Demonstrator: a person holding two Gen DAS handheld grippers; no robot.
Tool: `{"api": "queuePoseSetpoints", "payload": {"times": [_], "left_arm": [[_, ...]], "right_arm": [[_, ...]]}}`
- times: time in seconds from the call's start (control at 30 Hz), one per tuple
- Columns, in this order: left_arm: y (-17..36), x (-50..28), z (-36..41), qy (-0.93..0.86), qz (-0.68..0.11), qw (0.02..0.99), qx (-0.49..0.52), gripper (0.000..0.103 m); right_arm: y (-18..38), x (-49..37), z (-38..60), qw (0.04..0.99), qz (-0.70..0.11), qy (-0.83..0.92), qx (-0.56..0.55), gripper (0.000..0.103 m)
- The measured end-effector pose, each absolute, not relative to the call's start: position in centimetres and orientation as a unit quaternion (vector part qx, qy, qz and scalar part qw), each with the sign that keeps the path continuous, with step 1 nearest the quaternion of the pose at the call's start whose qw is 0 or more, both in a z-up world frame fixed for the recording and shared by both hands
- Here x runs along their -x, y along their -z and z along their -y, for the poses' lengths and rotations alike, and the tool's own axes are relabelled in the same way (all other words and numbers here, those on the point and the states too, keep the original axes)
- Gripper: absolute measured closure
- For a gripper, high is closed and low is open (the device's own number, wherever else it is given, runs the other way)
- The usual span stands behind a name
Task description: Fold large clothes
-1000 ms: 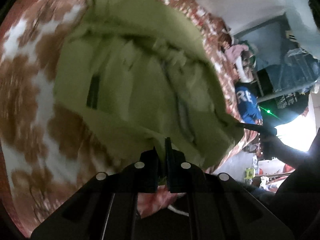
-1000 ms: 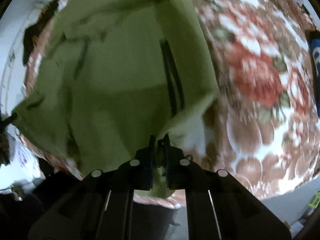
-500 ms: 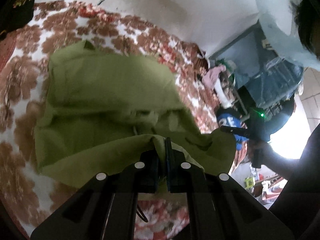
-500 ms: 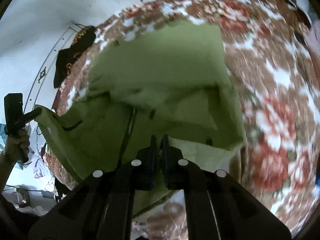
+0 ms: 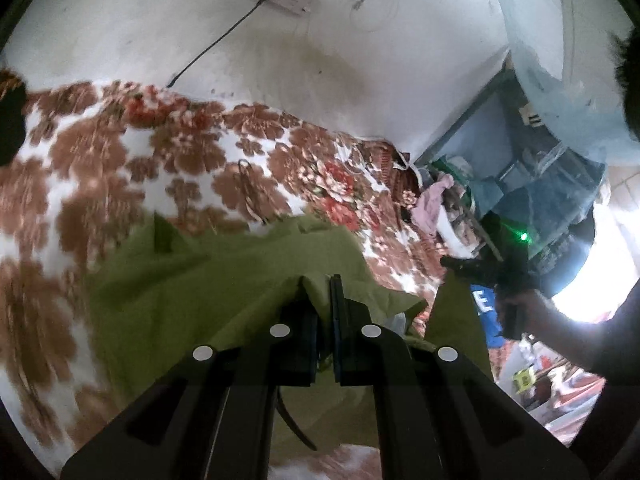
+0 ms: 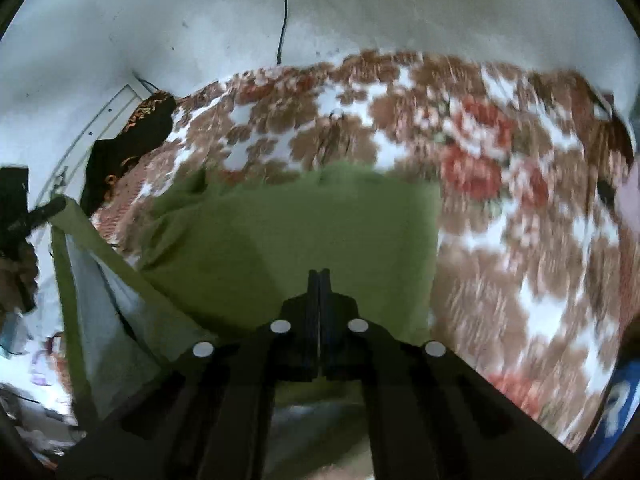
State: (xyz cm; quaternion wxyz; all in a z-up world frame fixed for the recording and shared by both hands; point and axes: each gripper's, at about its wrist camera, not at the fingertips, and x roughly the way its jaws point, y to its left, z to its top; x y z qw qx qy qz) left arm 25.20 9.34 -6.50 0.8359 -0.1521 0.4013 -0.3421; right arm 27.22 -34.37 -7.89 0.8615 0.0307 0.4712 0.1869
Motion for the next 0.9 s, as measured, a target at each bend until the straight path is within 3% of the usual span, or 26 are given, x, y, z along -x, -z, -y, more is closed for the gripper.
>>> {"api": "queuePoseSetpoints", "payload": {"times": [0.17,0.4,0.7,0.73,0.77,0.8,0.83,0.87,0.9], "left_arm": [[8.3,-33.5,-9.8,0.329,-0.402,0.843,0.141,0.099],[15.5,-43.9,-12.0,0.284,-0.455,0.833,0.139,0.099],[25.5,-45.9,-11.8,0.238,-0.543,0.799,0.099,0.097],[26.0,-46.0,-11.7,0.236,-0.545,0.799,0.096,0.096],[26.2,-46.0,-11.6,0.236,-0.547,0.797,0.096,0.095],[26.2,-46.0,-11.5,0.237,-0.548,0.797,0.096,0.091],[26.3,-46.1,-11.5,0.238,-0.55,0.795,0.097,0.083],[26.2,-46.1,-11.4,0.243,-0.551,0.792,0.101,0.076],[26.0,-46.1,-11.3,0.25,-0.55,0.79,0.104,0.051]], "right_arm": [[10.4,-34.2,33.8,0.866,-0.466,-0.18,0.003,0.102],[15.8,-40.9,33.7,0.85,-0.494,-0.182,0.016,0.102],[20.6,-42.4,33.9,0.836,-0.523,-0.164,0.034,0.1],[20.9,-42.4,34.2,0.835,-0.526,-0.159,0.03,0.084],[21.3,-42.4,34.6,0.832,-0.532,-0.153,0.024,0.052],[21.3,-42.3,35.1,0.835,-0.529,-0.146,0.018,0.038],[21.0,-42.1,35.6,0.841,-0.523,-0.141,0.008,0.029],[20.8,-41.9,35.9,0.843,-0.52,-0.136,0.003,0.026],[20.6,-41.8,36.1,0.844,-0.519,-0.133,0.0,0.023]]}}
